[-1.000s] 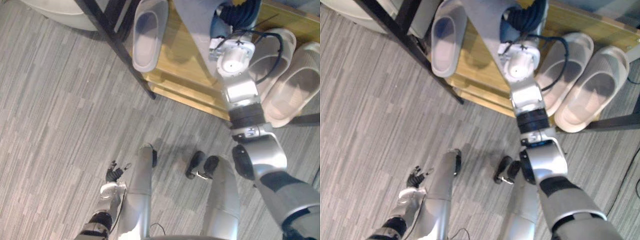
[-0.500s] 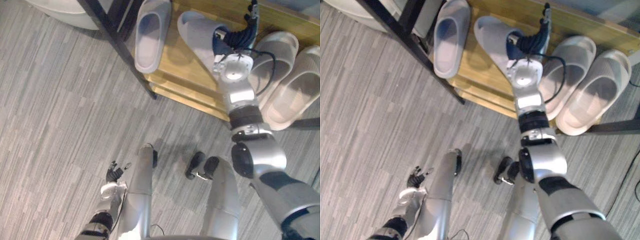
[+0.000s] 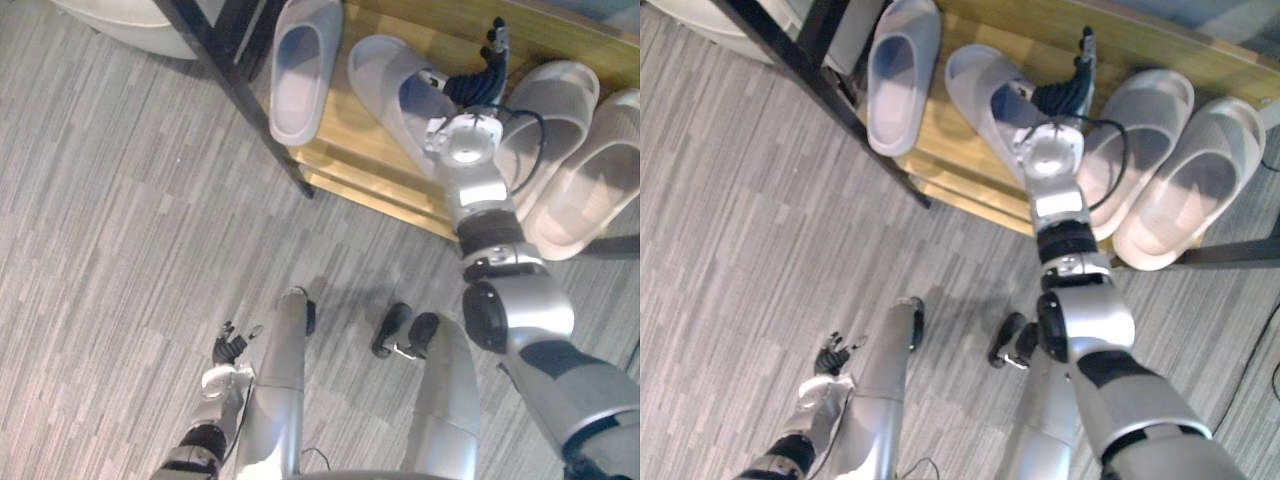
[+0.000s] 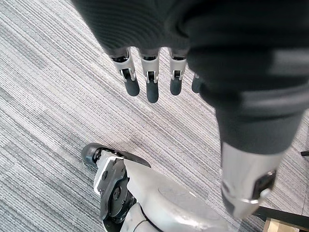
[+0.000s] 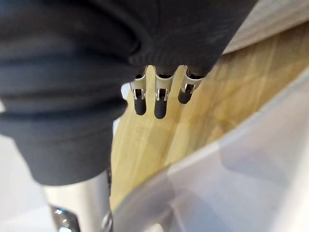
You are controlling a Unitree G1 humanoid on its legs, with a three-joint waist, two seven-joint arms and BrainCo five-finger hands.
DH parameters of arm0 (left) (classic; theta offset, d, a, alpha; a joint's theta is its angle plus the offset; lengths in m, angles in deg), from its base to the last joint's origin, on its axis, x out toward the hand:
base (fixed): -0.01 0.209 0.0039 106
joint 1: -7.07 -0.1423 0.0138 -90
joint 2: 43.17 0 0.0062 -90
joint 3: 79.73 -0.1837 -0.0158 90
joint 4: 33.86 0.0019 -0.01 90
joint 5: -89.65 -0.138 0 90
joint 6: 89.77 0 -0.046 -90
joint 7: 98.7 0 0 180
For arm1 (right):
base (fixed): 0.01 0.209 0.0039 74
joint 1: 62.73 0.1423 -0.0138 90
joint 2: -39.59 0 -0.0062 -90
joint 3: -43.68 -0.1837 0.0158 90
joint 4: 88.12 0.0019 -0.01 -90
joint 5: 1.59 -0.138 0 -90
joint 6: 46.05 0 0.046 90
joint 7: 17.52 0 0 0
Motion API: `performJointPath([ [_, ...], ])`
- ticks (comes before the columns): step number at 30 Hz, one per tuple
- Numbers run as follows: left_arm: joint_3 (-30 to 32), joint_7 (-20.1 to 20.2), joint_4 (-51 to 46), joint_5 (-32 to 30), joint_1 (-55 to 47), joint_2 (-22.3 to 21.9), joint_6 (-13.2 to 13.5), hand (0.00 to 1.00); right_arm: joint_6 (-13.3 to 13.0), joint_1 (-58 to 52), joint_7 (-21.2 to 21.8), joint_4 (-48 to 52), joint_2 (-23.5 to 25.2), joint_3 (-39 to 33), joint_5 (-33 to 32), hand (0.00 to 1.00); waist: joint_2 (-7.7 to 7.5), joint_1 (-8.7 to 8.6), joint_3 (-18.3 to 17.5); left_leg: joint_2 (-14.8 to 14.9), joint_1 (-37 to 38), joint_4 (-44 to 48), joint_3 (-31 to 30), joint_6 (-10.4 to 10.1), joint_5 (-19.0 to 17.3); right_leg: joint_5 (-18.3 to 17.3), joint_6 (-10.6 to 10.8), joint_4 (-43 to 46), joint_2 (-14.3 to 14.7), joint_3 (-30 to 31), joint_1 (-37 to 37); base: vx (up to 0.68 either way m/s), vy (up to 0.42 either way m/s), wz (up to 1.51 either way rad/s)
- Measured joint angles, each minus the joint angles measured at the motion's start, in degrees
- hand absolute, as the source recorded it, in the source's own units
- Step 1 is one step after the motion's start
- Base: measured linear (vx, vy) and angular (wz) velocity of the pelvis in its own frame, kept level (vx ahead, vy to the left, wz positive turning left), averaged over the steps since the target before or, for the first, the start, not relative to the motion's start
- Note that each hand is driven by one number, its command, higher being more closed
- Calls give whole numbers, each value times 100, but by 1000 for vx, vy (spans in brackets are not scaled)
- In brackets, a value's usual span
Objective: Organize the slippers on the shoe rack
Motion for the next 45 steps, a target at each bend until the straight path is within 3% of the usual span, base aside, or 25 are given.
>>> performJointPath([
  [5, 41, 72, 37, 64, 29, -39, -5, 0, -1, 0, 78, 0, 21, 84, -12, 0, 88, -4, 57, 3, 20, -3, 0, 0, 0, 1, 0, -11, 3, -1, 22, 0, 0, 0],
  [10, 108, 75, 39, 156, 32, -66, -13, 0, -8, -61, 132, 99, 46, 641, -35, 0, 105, -16, 78, 32, 104, -66, 31, 0, 0, 3, 0, -64, 29, 12, 79, 1, 0, -2],
  [15, 307, 80, 35, 185, 89, -76, -28, 0, -55, -501, 191, 1172, 160, 1203, -45, 0, 83, -76, 313, 137, 371, -248, 157, 10, 13, 43, 61, -239, 126, 72, 270, 7, 3, -9],
  [18, 346, 82, 34, 185, 130, -73, -47, 0, -99, -886, 225, 1672, 266, 1355, -44, 0, 78, -99, 322, 173, 412, -316, 196, 9, 14, 116, -11, -314, 161, 78, 291, 19, 13, -10],
  [26, 627, 95, -28, 184, 253, -137, -48, 0, -110, -1736, 280, 2546, 518, 1352, -29, 0, 69, -242, 425, 191, 714, -518, 266, 49, 38, 120, 86, -539, 165, 57, 603, 4, 4, 0],
  [45, 1009, 240, -110, 166, 694, -389, -174, 0, -217, -2864, 646, 3006, 1155, 1223, -322, 0, 12, -392, 458, 283, 876, -621, 332, 54, 46, 161, 84, -630, 266, 79, 724, -3, -1, -1],
])
